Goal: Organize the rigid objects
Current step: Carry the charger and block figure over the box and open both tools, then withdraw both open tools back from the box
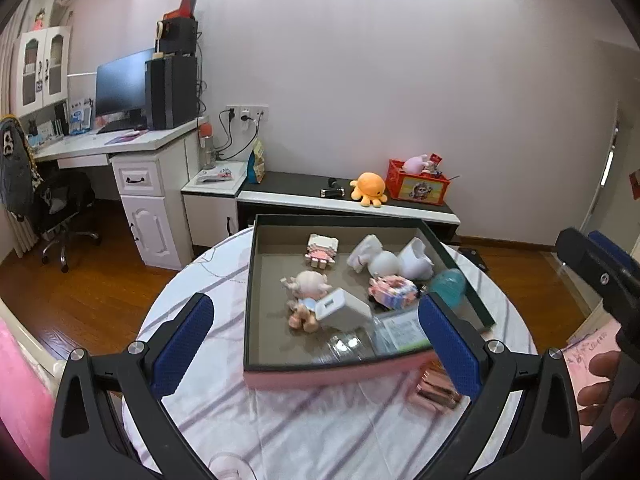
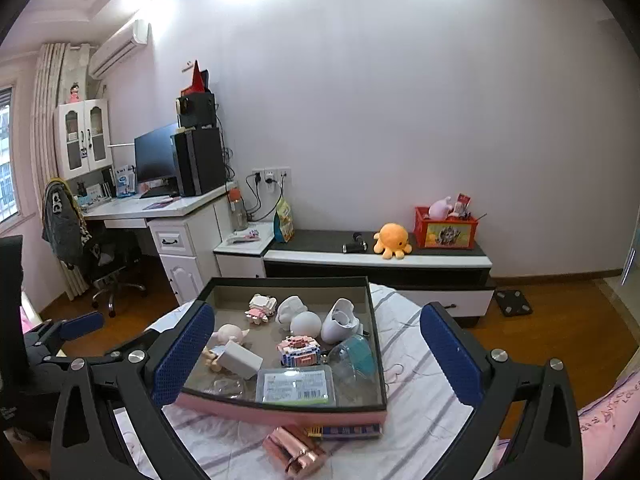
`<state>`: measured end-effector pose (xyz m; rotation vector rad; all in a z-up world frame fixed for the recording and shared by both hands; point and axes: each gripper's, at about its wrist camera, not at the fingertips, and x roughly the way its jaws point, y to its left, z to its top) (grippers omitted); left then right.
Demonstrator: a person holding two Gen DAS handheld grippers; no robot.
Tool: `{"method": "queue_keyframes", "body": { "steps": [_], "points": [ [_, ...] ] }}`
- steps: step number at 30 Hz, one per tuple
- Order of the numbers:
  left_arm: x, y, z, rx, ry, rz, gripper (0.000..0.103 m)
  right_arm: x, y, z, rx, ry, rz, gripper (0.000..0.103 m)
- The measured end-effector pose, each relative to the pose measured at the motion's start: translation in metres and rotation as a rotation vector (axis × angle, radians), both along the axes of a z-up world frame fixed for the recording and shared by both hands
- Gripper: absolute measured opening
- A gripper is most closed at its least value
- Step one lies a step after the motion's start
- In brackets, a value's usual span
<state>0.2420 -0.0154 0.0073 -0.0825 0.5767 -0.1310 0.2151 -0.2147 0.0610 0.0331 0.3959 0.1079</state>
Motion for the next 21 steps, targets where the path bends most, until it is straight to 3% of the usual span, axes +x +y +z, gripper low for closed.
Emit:
{"method": "queue_keyframes", "body": {
  "steps": [9,21],
  "points": [
    [-0.054,-0.009,0.005,0.006,-0.009,-0.018,0.103,-0.05,-0.007,0.004,0.027,-0.022,0.007,0.103],
    [-0.091,-0.001,0.002,-0.014,0.003,-0.005,0.103,-0.091,-0.005,-0.003,0.034,-0.034,0.004,0.103]
  ]
}}
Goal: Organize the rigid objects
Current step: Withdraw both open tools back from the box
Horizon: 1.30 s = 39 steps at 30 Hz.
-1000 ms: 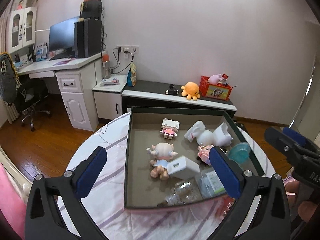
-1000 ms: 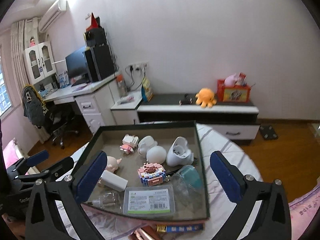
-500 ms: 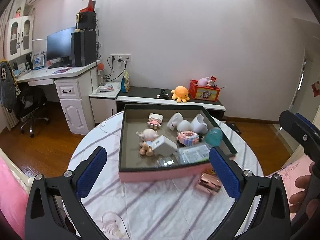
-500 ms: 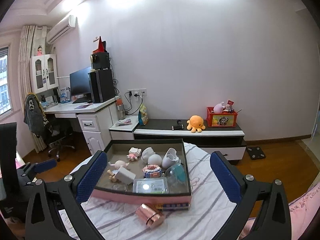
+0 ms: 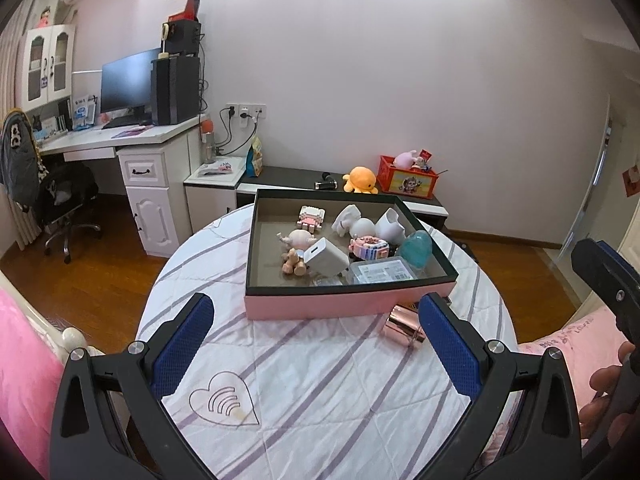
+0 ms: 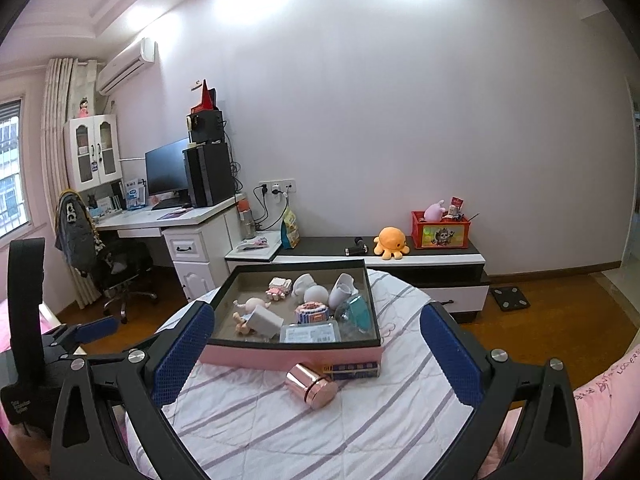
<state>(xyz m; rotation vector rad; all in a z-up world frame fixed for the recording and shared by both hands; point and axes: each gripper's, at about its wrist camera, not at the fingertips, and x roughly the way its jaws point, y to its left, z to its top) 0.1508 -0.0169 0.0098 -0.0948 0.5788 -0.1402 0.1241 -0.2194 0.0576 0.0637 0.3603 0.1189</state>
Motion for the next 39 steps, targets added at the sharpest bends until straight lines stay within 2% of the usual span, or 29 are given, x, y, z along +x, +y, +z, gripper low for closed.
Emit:
{"method": "queue_keyframes", "body": {
  "steps": [16,24,34,39],
  "points": [
    [-0.017,-0.002,0.006,0.011,-0.026,0.006,0.103,-0.014,0.002,-0.005,0.001,0.013,-0.005,0.103],
    [-0.017,-0.004,0.003,0.015,-0.012,-0.001,0.103,-0.009,-0.009,-0.014,0.006,0.045,-0.033,0.103],
    [-0.003,-0.015,-0.016,0.03,0.045,-0.02,0.103,0.015,-0.027,-0.041,0.015,0.14,-0.056,0.103],
    [0.013,-0.033,-0.037,0.042,0.095,-0.054,0.103,0.037,-0.043,-0.066,0.033,0.235,-0.074,0.103]
  ]
}}
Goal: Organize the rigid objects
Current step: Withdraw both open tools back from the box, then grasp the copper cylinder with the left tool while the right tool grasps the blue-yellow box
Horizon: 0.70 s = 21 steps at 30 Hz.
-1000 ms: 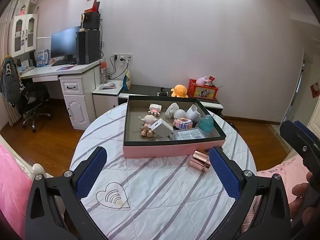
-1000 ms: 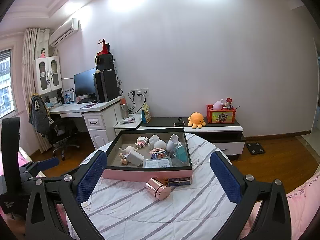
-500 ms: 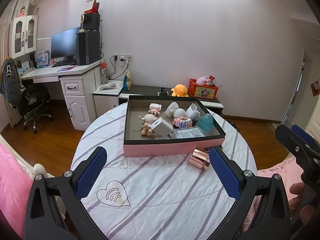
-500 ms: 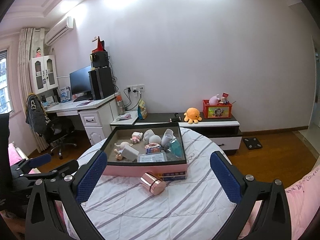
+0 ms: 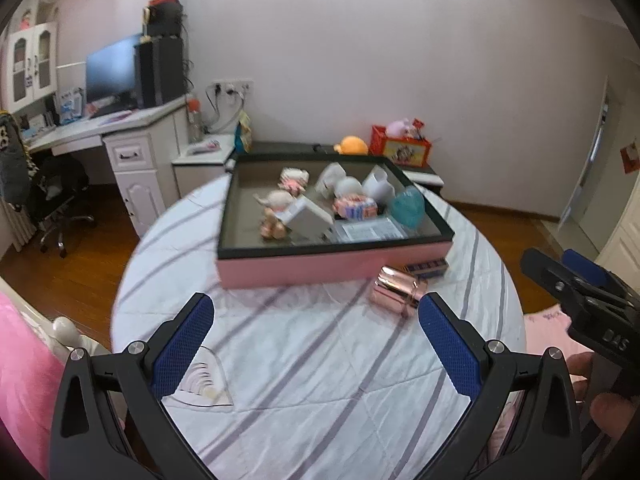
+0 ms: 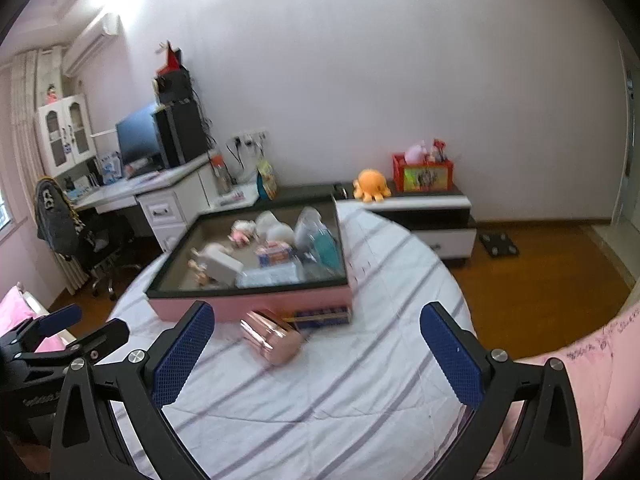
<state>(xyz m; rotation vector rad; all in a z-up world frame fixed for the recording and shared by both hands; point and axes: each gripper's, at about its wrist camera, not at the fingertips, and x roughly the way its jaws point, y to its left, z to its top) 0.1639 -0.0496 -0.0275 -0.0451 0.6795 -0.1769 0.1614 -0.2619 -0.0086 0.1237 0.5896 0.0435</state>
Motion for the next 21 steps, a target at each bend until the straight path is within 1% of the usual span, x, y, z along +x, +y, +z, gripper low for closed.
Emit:
{"method": "queue_keyframes", "body": {
  "steps": [3,9,13,16,21],
  "points": [
    [0.012,-0.015,-0.015,0.016,0.034,-0.026,0.103,0.012,-0.01,-0.016,0.006,0.055,-0.011,0.103],
    [0.035,-0.042,-0.044,0.024,0.103,-0.082,0.103,0.033,-0.029,-0.047,0.007,0.163,-0.034,0.103],
    [0.056,-0.066,-0.064,0.052,0.137,-0.129,0.103,0.043,-0.042,-0.059,0.005,0.203,-0.058,0.103],
    [0.071,-0.08,-0.078,0.055,0.17,-0.159,0.103,0.049,-0.05,-0.067,0.006,0.229,-0.07,0.103],
    [0.09,-0.096,-0.089,0.063,0.182,-0.192,0.103,0.057,-0.062,-0.077,0.014,0.258,-0.083,0.103]
  ]
}}
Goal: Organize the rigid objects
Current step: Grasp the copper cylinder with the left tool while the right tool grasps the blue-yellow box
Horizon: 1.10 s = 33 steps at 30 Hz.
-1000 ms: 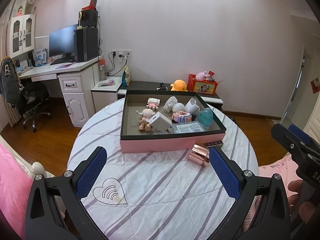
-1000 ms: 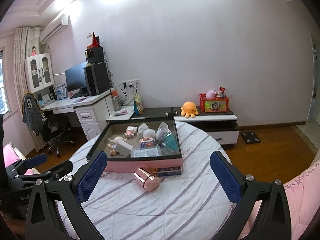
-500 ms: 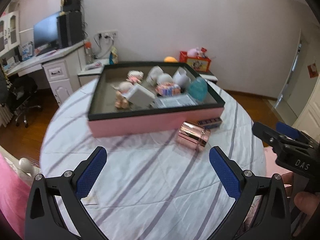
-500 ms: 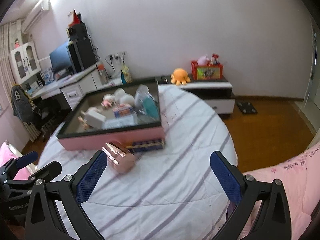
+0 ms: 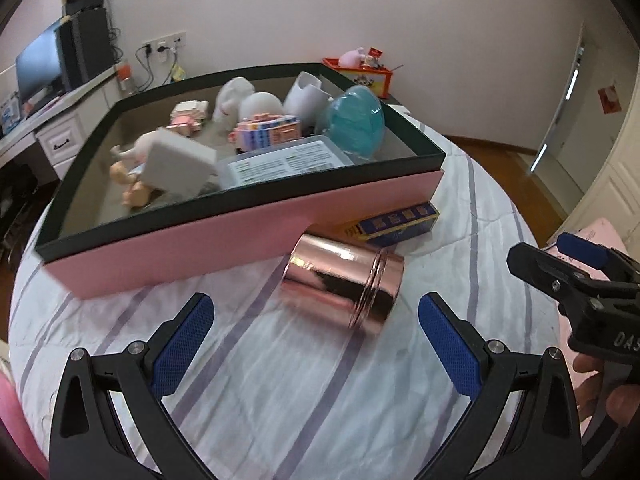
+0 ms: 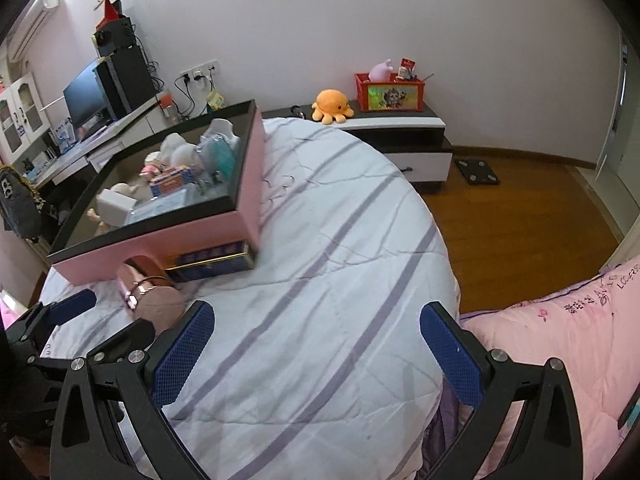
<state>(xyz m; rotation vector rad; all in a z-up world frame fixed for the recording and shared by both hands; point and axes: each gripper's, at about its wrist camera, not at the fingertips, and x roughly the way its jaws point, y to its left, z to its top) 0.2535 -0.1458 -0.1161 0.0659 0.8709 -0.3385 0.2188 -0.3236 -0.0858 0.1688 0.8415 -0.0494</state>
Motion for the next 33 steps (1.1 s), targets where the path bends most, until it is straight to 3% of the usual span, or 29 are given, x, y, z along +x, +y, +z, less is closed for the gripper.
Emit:
{"method": "queue_keyframes", "body": {
  "steps": [3,6,9,12,25,31,33],
  "points": [
    [0.011,-0.002,-0.007,-0.018,0.019,-0.002,0.101,0.005,-0.003,-0.004,0.005,0.011,-0.004,0.103],
    [0.02,0.0,-0.014,-0.058,0.062,-0.011,0.08,0.01,-0.002,-0.007,0.006,0.018,0.003,0.103],
    [0.019,0.004,-0.013,-0.062,0.049,-0.014,0.056,0.014,0.001,-0.01,0.006,0.027,0.01,0.103],
    [0.022,0.013,-0.013,-0.095,0.063,-0.012,0.056,0.018,0.008,-0.012,0.009,0.033,0.026,0.103],
    [-0.003,0.074,-0.006,-0.058,0.029,0.128,0.056,0.061,0.074,-0.024,-0.005,0.072,0.181,0.103],
    [-0.005,0.085,-0.006,-0.067,0.03,0.135,0.056,0.078,0.087,-0.037,-0.064,0.082,0.135,0.103],
    [-0.006,0.086,-0.006,-0.071,0.032,0.133,0.056,0.077,0.09,-0.036,-0.076,0.077,0.143,0.095]
  ]
}}
